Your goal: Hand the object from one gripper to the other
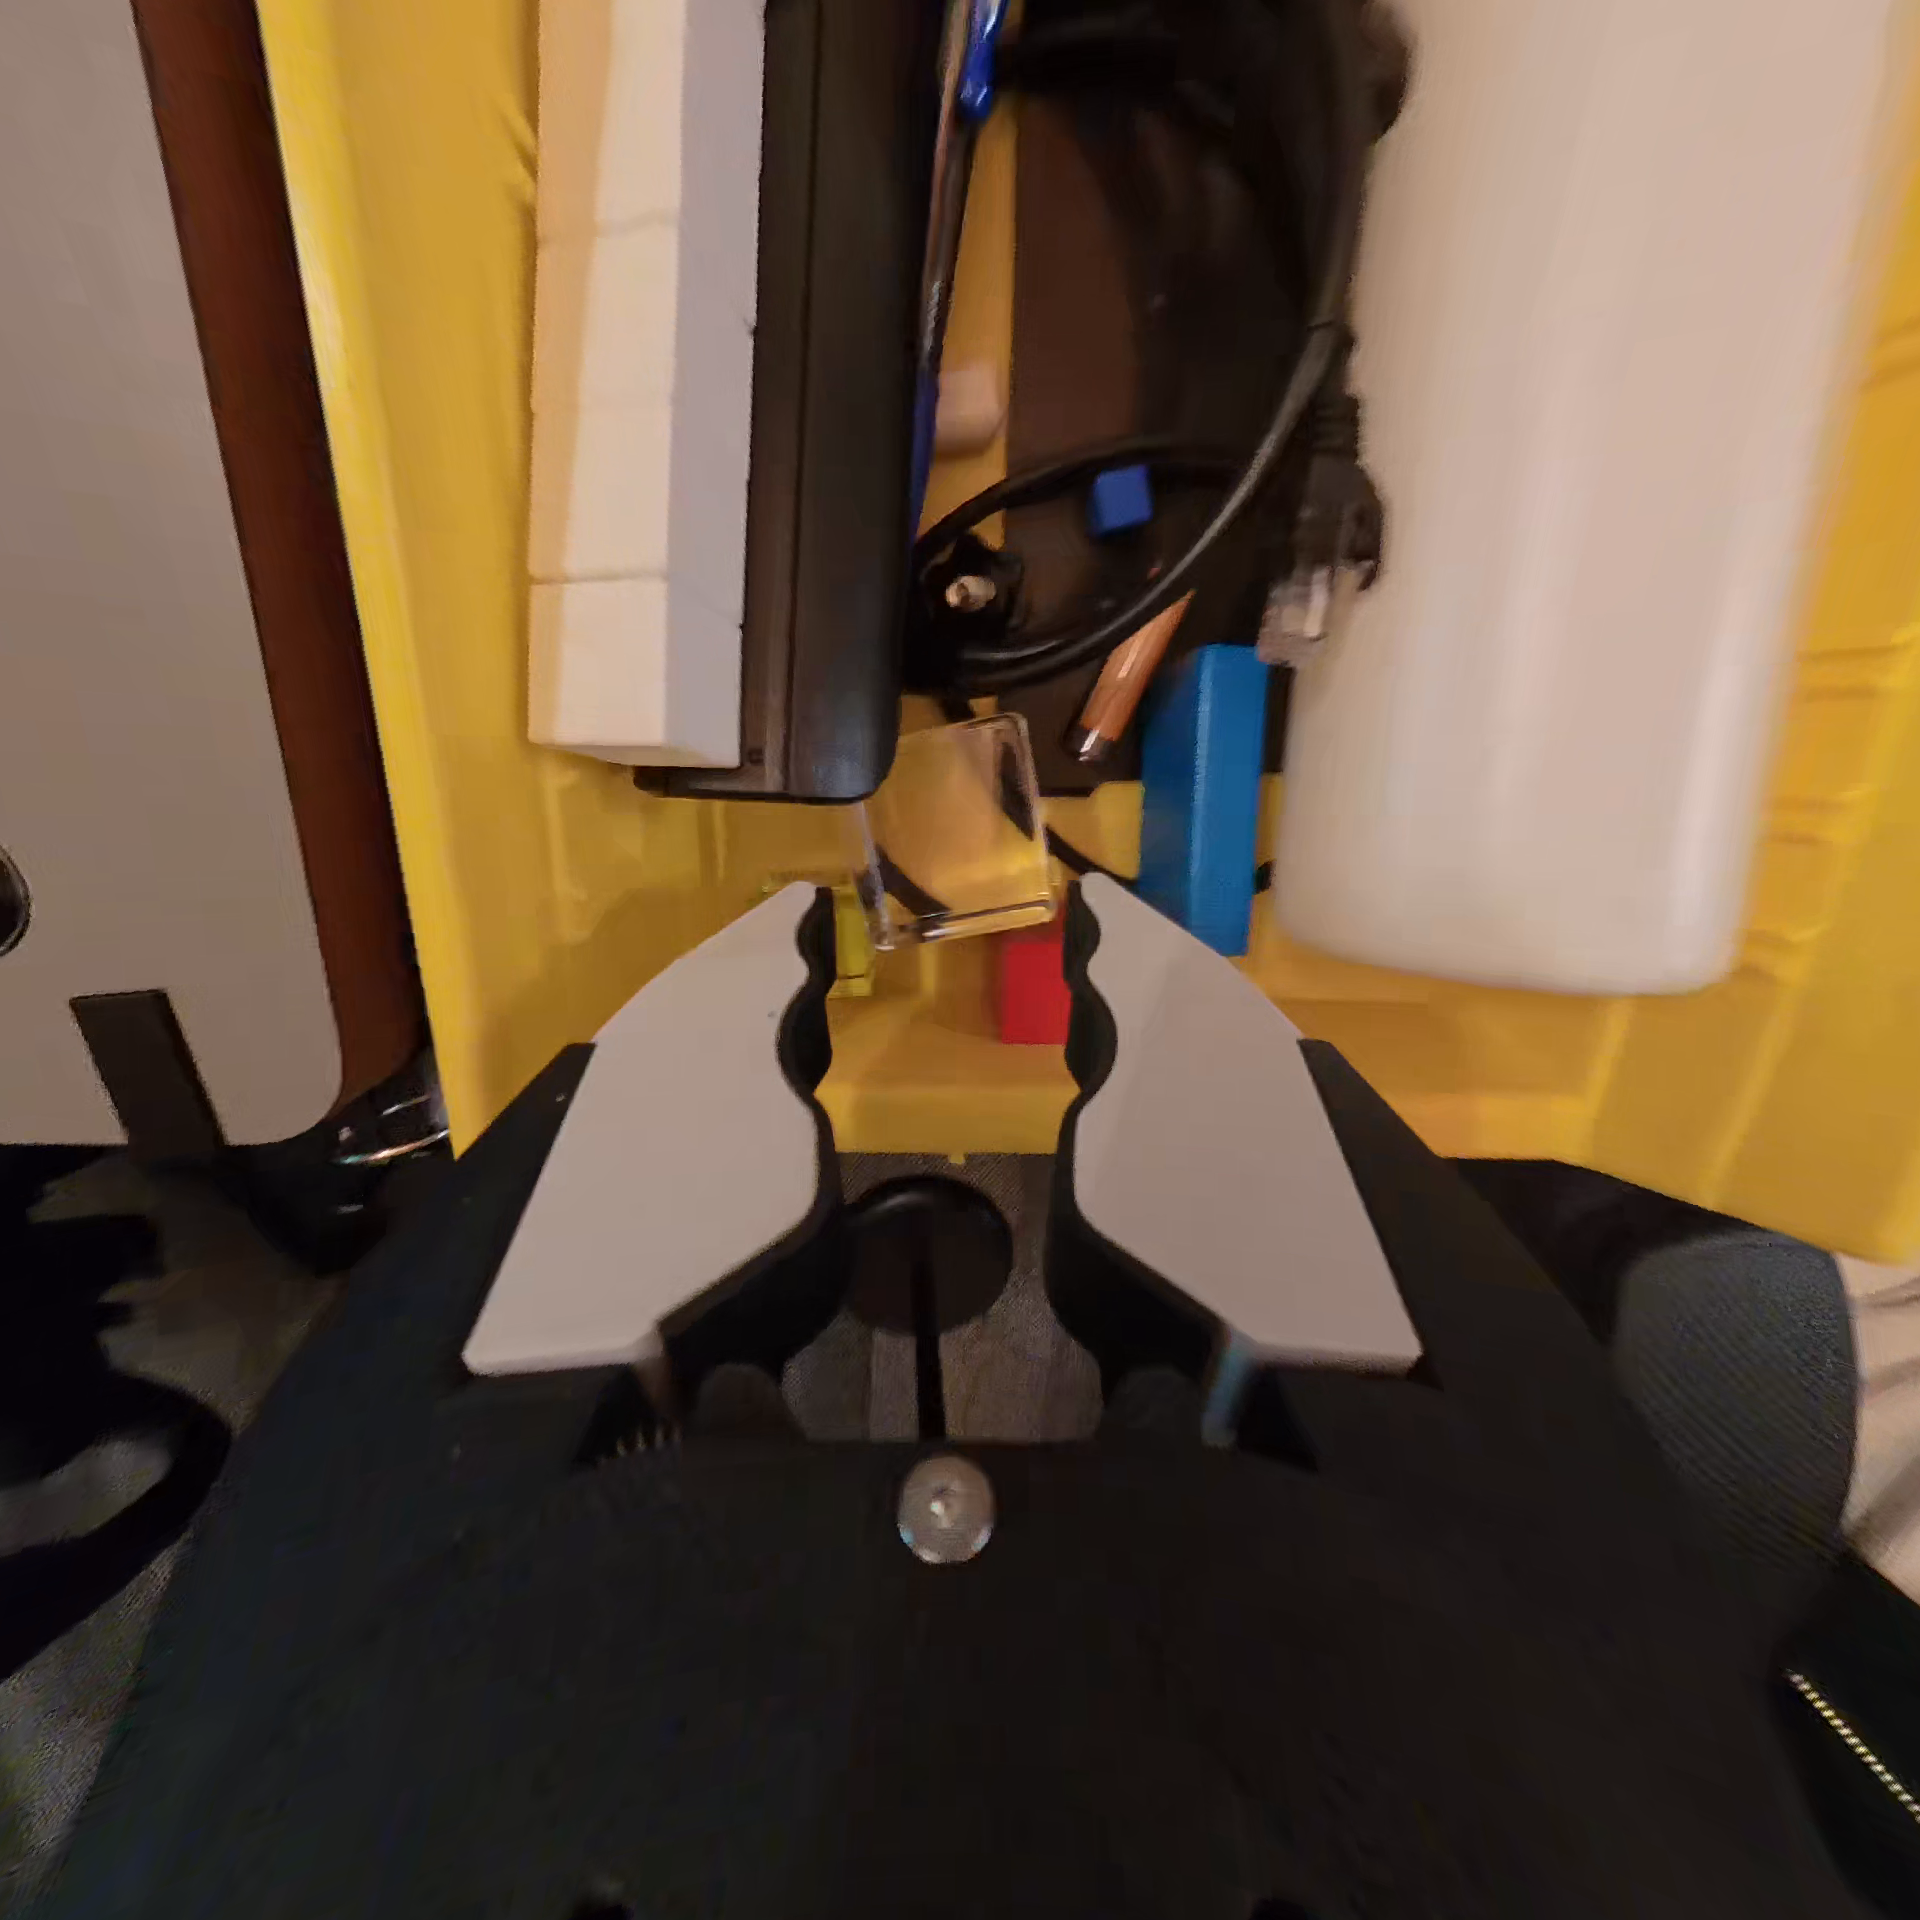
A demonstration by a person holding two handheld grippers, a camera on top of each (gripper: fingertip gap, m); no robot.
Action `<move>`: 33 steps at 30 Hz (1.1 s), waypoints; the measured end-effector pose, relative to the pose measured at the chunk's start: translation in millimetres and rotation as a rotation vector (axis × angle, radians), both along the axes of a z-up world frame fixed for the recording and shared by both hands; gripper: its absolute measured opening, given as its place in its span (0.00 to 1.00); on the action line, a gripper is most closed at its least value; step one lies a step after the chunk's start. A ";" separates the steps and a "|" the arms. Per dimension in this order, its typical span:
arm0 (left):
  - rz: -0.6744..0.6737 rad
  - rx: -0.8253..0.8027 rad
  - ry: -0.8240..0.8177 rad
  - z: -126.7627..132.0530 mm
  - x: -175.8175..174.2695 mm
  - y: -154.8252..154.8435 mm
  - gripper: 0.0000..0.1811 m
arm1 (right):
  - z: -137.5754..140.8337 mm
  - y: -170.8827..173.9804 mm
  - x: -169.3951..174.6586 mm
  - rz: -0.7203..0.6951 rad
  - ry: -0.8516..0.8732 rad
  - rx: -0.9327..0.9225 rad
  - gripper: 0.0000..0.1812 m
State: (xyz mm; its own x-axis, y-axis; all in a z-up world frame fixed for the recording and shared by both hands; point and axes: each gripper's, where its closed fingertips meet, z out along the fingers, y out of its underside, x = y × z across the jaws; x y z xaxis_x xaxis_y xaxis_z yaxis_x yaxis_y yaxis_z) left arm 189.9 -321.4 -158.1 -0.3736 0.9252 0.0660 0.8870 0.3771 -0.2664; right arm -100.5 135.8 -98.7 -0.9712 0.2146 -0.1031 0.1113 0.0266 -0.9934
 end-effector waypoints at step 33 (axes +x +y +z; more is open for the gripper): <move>-0.783 0.349 0.993 183.4 -162.0 276.9 0.25 | 24.5 2.0 47.3 0.178 0.094 -0.064 0.24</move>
State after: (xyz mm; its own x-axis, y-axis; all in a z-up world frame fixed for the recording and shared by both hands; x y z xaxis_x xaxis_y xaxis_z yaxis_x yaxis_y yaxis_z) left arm 27.9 -44.5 25.3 0.5974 0.7520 0.2786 0.3844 0.0364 -0.9225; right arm -53.2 137.9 -74.2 -0.9992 0.0349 -0.0184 0.0175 -0.0256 -0.9995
